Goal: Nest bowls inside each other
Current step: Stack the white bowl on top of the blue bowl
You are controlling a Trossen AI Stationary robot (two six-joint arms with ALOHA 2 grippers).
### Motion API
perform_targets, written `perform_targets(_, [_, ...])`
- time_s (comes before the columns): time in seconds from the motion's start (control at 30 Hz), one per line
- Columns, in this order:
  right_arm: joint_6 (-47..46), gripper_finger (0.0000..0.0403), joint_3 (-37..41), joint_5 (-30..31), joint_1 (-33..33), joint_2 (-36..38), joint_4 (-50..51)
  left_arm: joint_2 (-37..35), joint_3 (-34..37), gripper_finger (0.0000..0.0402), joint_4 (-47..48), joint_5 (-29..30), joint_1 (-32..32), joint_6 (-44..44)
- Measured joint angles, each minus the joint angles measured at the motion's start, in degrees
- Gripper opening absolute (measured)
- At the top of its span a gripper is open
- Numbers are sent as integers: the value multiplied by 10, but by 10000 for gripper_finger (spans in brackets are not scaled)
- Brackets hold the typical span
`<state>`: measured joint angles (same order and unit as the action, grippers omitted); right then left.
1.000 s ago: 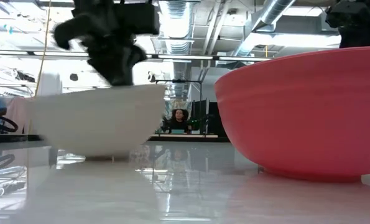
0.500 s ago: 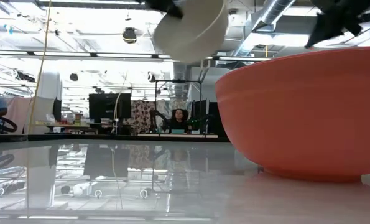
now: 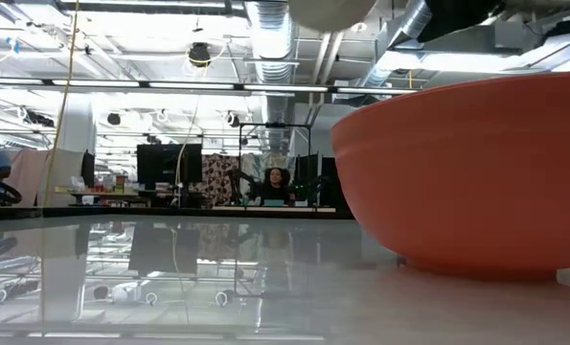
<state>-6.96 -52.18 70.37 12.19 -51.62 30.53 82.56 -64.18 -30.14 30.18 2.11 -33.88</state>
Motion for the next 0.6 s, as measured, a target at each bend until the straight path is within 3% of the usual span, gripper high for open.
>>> perform_targets(0.13, [0, 49, 0, 122, 29, -35, 12, 0, 28, 0, -76, -103, -24, 25])
perform_targets(0.23, [0, 49, 0, 193, 55, -51, 14, 0, 61, 0, -156, -146, -42, 39])
perform_targets(0.47, [-80, 49, 0, 185, 85, -64, 16, 0, 124, 0, -346, -159, -74, 53])
perform_targets(0.6, [-95, 49, 0, 183, 87, -85, -5, 0, 133, 0, -381, -111, -79, 58])
